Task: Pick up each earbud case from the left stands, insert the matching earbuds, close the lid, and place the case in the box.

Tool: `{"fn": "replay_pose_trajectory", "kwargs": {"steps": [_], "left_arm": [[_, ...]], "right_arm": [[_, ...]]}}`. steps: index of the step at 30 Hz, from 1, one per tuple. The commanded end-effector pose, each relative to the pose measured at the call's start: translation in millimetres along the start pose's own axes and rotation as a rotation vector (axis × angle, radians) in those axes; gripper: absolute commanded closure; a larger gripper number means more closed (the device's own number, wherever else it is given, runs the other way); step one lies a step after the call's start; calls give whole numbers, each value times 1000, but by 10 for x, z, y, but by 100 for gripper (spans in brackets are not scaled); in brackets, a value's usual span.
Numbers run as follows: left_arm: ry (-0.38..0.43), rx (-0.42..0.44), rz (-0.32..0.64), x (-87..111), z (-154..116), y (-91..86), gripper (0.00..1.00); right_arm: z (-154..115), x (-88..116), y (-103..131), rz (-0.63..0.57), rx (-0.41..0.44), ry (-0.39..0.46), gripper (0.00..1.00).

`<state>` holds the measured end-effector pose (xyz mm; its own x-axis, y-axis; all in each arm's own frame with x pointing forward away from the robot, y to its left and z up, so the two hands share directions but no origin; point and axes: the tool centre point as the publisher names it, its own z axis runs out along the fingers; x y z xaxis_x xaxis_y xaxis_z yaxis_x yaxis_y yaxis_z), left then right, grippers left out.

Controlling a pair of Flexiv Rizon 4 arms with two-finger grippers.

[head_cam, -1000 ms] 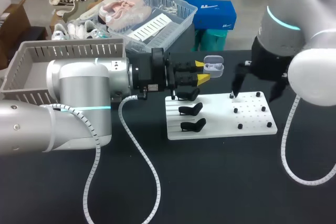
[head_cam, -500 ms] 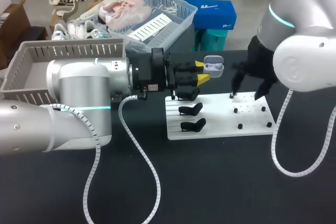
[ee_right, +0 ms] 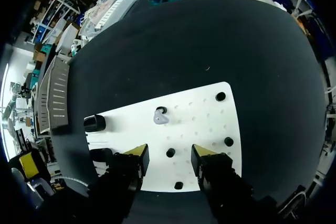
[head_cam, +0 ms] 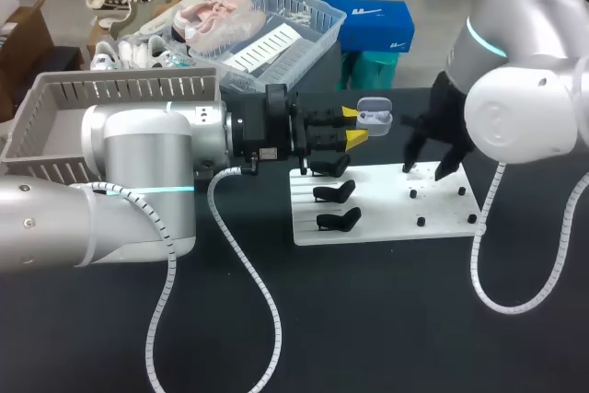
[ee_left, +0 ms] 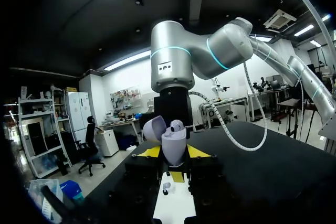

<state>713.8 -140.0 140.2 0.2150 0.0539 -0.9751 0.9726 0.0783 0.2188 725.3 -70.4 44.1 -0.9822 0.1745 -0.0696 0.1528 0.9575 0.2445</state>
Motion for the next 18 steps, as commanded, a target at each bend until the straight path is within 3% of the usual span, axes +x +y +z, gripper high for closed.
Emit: {"fn": "replay_pose_trajectory", "kwargs": {"steps": [1, 18], "left_arm": [[-1, -4, 1, 2, 1, -6, 100], [-1, -4, 1, 2, 1, -6, 100]], "right_arm": [[54, -83, 44, 3, -19, 6, 50], [195, -199, 125, 23, -39, 8, 51]]}}
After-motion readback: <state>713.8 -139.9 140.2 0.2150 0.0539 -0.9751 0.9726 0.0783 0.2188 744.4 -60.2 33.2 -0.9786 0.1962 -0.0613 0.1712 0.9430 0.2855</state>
